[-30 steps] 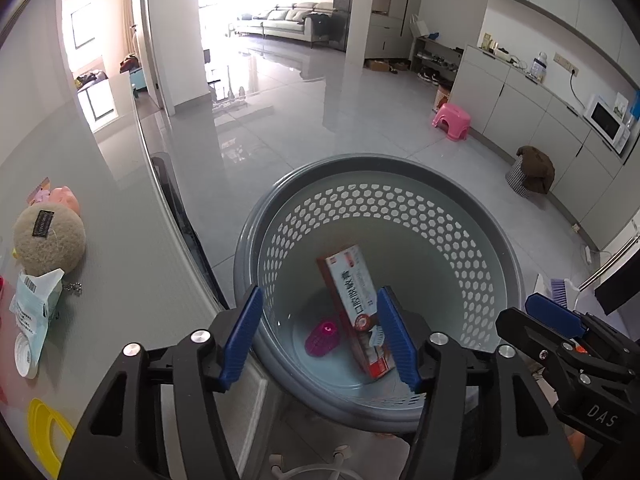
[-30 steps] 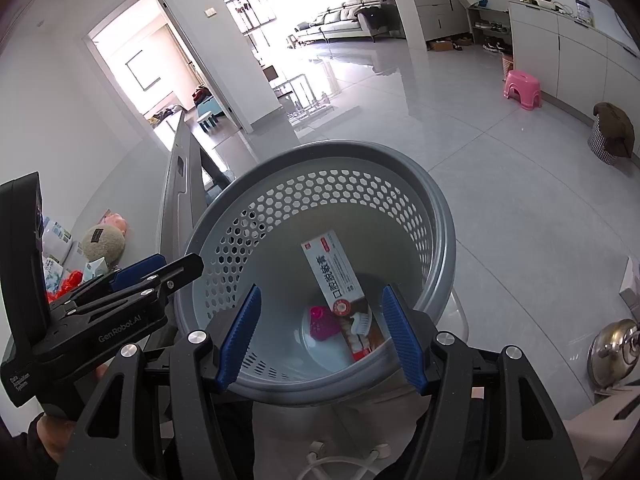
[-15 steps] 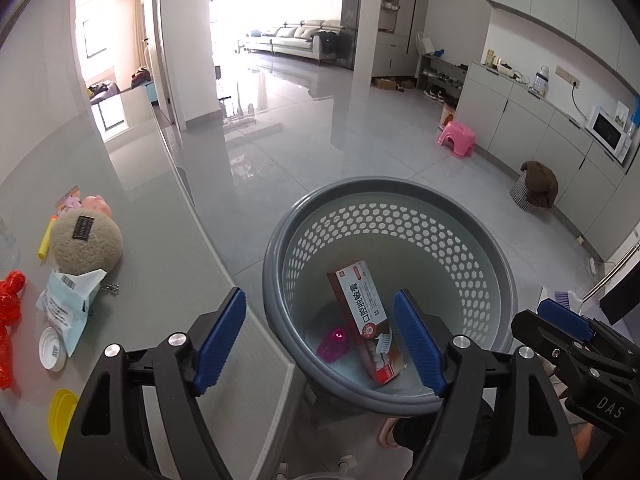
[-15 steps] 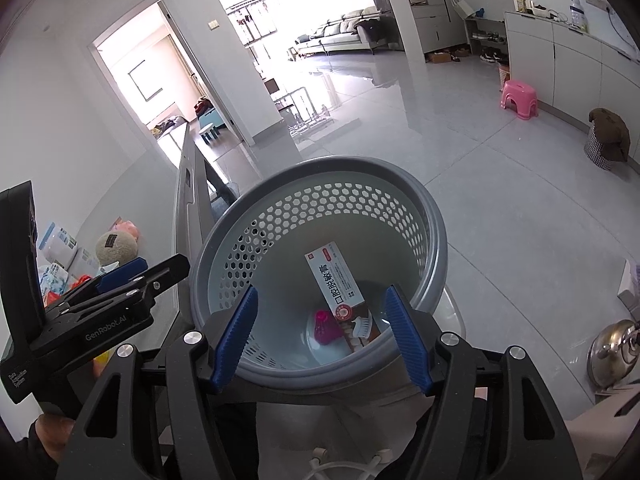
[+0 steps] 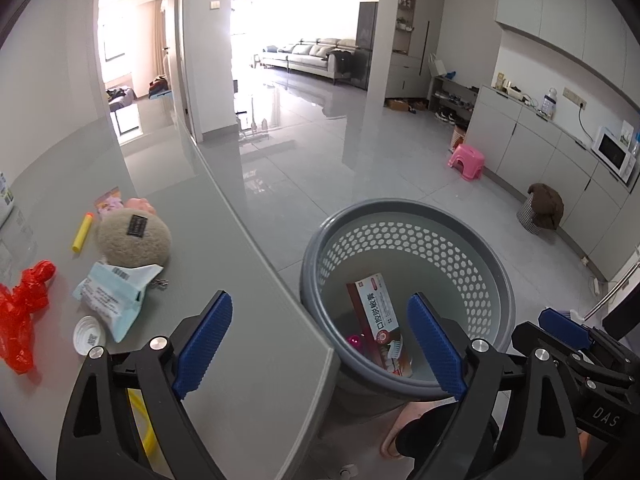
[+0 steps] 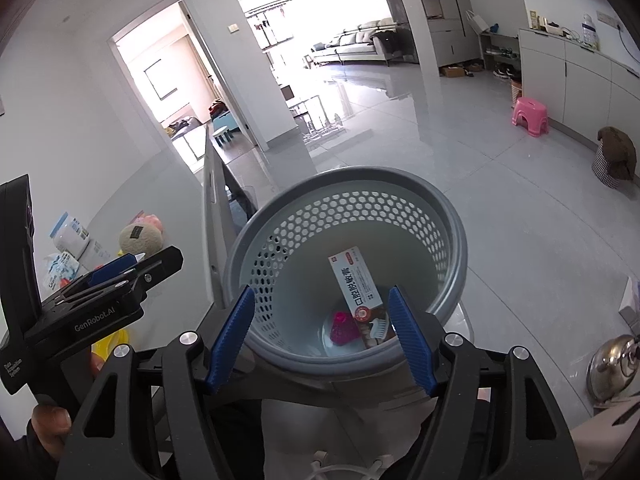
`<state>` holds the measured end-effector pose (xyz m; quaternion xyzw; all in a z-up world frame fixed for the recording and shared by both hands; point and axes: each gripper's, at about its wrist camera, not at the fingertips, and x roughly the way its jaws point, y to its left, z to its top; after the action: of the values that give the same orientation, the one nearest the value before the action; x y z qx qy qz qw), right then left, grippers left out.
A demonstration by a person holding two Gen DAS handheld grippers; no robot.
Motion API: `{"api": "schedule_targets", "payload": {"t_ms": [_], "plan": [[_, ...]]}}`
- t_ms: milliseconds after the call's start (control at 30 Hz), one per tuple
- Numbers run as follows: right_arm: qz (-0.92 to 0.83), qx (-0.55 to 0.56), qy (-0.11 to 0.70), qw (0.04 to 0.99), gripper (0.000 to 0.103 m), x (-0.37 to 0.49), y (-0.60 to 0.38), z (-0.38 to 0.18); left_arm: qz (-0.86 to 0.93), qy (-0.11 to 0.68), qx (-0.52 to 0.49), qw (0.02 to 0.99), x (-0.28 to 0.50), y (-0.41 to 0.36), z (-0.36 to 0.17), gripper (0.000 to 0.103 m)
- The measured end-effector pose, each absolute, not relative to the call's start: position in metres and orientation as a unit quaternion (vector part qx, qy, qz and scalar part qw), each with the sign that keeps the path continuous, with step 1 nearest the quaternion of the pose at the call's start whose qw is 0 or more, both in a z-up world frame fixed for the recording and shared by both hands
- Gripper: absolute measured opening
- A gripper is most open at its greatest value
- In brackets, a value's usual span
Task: Collect trash
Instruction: 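Return both tools to the table toward the yellow lid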
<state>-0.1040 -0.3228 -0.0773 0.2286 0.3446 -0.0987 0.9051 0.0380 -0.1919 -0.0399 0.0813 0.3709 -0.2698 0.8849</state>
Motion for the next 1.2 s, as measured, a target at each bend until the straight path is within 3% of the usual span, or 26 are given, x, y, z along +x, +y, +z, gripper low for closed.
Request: {"api": "schedule_targets", "payload": {"t_ms": [1200], "plan": [[0.11,0.118,0.392,0.906,0.074,-0.012,-0.152,-0.078,-0.056,0.363,0.009,0.93,0.051,0.023,-0.036,0.096]]}}
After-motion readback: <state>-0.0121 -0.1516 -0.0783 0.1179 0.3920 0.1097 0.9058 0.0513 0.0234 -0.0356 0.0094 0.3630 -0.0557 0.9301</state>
